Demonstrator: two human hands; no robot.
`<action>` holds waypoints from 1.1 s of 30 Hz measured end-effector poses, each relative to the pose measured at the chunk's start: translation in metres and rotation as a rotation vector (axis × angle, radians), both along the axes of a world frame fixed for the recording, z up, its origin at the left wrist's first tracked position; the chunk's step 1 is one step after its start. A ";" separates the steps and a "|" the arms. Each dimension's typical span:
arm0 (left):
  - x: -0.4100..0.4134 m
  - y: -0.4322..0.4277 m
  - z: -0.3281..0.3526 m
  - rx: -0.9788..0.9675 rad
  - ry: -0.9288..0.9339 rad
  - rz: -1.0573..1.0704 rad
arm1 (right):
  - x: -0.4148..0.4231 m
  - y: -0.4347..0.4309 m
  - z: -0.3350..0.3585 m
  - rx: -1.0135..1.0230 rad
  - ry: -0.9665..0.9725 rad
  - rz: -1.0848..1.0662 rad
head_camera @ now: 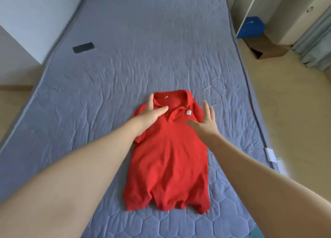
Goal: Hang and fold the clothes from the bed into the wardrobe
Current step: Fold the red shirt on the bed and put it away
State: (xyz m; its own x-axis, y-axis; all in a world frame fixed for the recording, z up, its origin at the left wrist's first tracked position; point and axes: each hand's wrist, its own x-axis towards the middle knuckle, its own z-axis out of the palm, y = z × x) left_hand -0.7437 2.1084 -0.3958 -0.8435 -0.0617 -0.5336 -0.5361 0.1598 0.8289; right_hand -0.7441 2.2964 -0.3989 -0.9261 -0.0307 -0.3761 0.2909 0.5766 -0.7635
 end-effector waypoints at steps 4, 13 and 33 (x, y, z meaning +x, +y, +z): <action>0.031 0.016 -0.060 -0.116 -0.099 -0.163 | 0.034 0.017 -0.064 0.052 -0.168 0.008; 0.098 0.056 -0.179 -0.350 -0.212 -0.481 | 0.106 0.059 -0.192 0.043 -0.484 -0.110; 0.209 0.120 -0.313 -1.025 0.048 -0.874 | 0.200 0.138 -0.310 -0.381 -0.805 -0.902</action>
